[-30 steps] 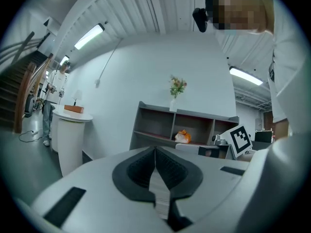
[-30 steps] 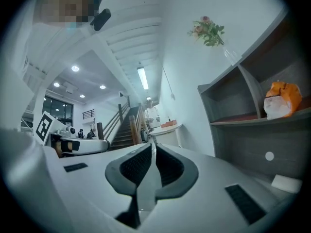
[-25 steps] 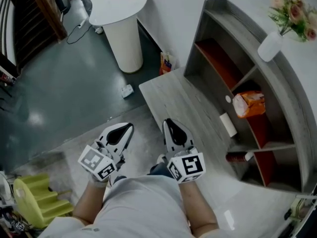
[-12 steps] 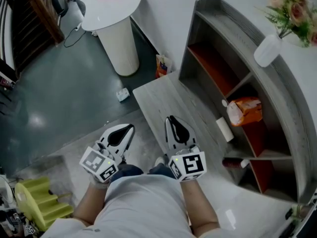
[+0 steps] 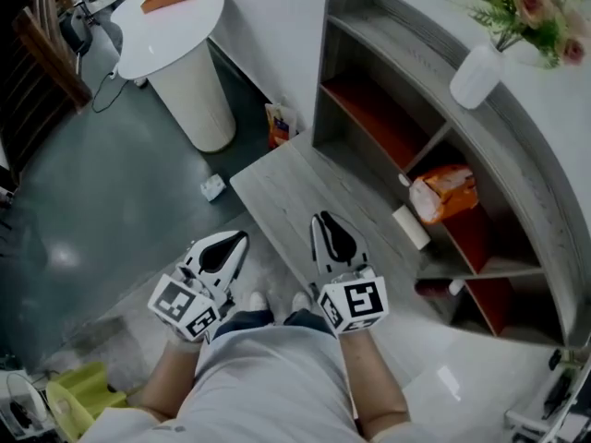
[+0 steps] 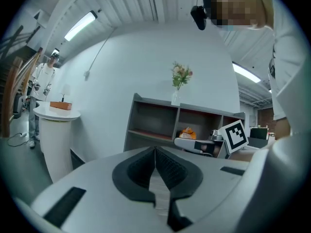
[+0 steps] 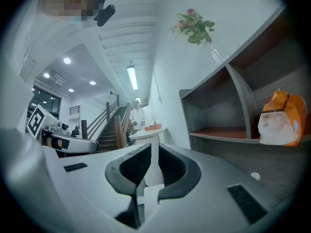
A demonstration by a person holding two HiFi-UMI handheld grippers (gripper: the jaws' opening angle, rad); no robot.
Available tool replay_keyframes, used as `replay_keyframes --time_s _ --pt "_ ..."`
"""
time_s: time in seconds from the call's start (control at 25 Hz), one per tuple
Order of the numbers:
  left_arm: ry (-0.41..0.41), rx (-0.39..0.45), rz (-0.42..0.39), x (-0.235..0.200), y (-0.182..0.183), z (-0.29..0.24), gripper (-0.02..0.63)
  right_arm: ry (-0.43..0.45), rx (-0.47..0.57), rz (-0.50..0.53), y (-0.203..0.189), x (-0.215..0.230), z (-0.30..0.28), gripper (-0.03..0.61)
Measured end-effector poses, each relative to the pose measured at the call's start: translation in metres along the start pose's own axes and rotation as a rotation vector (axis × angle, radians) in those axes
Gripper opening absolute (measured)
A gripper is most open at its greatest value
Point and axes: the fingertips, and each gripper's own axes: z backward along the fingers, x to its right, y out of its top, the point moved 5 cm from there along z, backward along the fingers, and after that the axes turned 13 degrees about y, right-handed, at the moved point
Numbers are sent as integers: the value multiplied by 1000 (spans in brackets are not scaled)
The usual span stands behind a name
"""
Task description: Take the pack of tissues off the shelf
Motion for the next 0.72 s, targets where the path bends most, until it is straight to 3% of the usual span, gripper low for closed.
replay_keyframes --time_s 0.32,0.72 --pt "-150 -4 -9 2 8 -40 18 -224 20 14 9 34 29 40" --pt "-332 -8 -28 39 16 -83 17 -516 59 10 22 72 103 40"
